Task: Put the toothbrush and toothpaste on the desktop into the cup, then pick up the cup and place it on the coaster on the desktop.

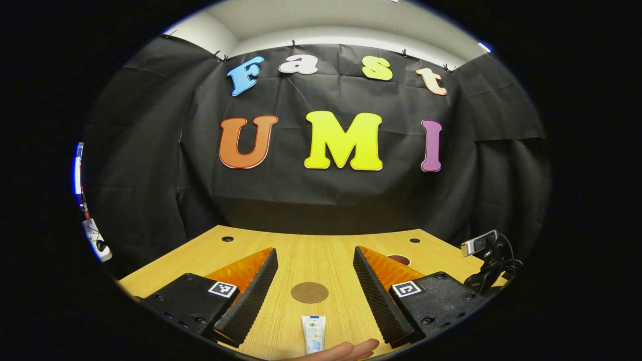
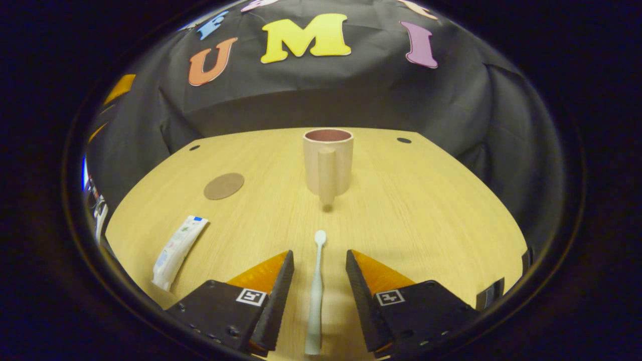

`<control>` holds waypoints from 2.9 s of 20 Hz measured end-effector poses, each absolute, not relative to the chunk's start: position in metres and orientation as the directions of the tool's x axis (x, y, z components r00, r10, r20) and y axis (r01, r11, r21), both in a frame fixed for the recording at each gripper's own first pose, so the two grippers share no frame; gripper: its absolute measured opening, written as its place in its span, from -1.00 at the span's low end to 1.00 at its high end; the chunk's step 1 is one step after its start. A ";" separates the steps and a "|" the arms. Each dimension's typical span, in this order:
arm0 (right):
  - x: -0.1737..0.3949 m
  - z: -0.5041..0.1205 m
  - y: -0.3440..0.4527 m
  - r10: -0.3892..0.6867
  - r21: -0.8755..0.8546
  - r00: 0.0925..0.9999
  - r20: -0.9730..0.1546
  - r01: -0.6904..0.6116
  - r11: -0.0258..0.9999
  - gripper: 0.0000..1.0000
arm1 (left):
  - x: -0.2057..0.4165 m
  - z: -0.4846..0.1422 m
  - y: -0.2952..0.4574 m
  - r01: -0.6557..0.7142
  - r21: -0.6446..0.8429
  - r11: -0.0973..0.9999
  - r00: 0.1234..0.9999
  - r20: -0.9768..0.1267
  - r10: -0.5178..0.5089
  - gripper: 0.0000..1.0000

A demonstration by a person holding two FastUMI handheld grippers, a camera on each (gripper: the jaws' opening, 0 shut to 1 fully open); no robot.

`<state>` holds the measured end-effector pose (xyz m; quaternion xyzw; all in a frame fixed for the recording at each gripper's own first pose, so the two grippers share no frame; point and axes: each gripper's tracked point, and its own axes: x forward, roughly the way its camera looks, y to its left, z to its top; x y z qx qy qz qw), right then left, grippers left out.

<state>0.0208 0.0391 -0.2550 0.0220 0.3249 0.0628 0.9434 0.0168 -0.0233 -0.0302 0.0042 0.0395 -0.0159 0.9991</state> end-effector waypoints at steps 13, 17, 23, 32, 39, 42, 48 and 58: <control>0.013 -0.268 0.040 0.219 0.177 0.731 -0.647 -0.135 0.975 -0.95 | 0.018 -0.095 -0.008 -0.013 0.023 1.000 0.960 -0.281 0.018 0.94; 0.010 -0.261 0.039 0.239 0.189 0.749 -0.618 -0.153 0.970 -0.95 | 0.004 -0.139 -0.002 -0.020 0.025 0.999 0.913 -0.408 0.029 0.94; 0.008 -0.230 0.034 0.249 0.195 0.806 -0.537 -0.169 0.966 -0.96 | -0.022 -0.210 -0.003 -0.017 0.007 1.000 0.791 -0.612 0.018 0.94; 0.005 -0.182 0.019 0.232 0.196 0.871 -0.433 -0.160 0.967 -0.96 | -0.036 -0.241 -0.010 0.011 0.034 0.999 0.719 -0.695 0.015 0.94; 0.007 -0.180 0.006 0.216 0.216 0.881 -0.420 -0.134 0.967 -0.96 | -0.043 -0.256 -0.016 0.006 0.048 0.999 0.676 -0.736 0.031 0.81; 0.008 -0.175 0.007 0.243 0.248 0.886 -0.396 -0.151 0.957 -0.96 | -0.044 -0.258 -0.021 0.010 0.022 1.000 0.669 -0.743 0.010 0.66; 0.011 -0.161 0.001 0.216 0.233 0.906 -0.363 -0.137 0.963 -0.95 | -0.044 -0.263 -0.021 0.027 0.032 0.999 0.674 -0.739 0.006 0.39; 0.016 -0.148 -0.002 0.193 0.221 0.920 -0.341 -0.122 0.968 -0.95 | -0.040 -0.256 -0.016 0.001 0.005 1.000 0.727 -0.687 0.003 -0.07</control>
